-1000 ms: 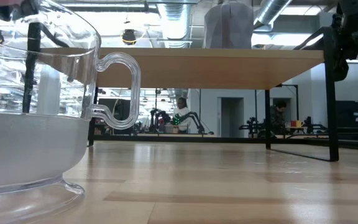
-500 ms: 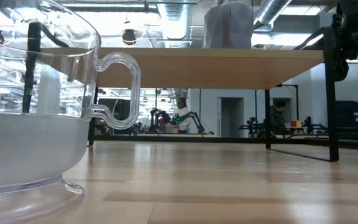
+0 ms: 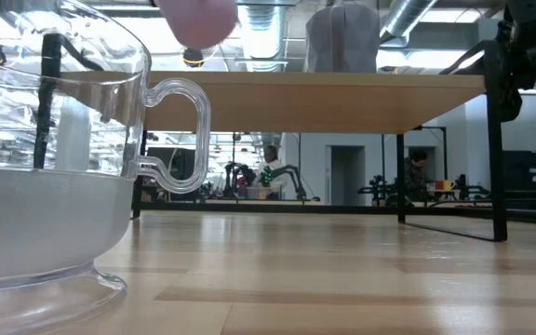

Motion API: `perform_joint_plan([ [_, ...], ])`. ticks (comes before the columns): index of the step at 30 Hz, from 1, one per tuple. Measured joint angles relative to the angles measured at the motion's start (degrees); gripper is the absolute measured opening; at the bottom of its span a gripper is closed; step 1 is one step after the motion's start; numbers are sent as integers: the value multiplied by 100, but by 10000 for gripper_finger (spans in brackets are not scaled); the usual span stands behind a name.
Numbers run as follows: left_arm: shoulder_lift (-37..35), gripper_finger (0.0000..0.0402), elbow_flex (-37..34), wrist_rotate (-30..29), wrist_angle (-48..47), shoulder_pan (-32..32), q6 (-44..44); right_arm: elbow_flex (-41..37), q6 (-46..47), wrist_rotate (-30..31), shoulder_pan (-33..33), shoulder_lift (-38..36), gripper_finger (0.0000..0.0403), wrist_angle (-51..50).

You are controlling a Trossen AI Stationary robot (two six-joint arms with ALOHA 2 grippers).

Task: Stack small to large cups/mugs on shelf
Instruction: Put the pink mug on the shelf

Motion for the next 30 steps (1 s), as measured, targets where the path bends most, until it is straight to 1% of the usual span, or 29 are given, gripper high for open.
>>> perform_joint_plan([
  [4,498,0,413,254,-42,205,465,0,-11,1,0,1,24,-2],
  [8,915,0,720,488,-112,403,694,0,-11,0,0,0,21,-11],
  [14,1469,0,1115,741,-239,574,716,0,-7,0,0,0,23,-15],
  [18,1826,0,1401,751,-315,630,714,0,-6,0,0,2,25,-15],
  [23,2234,0,1786,749,-829,636,687,0,-9,0,0,2,21,-15],
  [25,2333,0,1869,751,-967,634,633,0,-9,0,0,0,21,-15],
  [30,2411,0,1966,770,-973,634,554,0,-9,-2,0,0,24,-15],
])
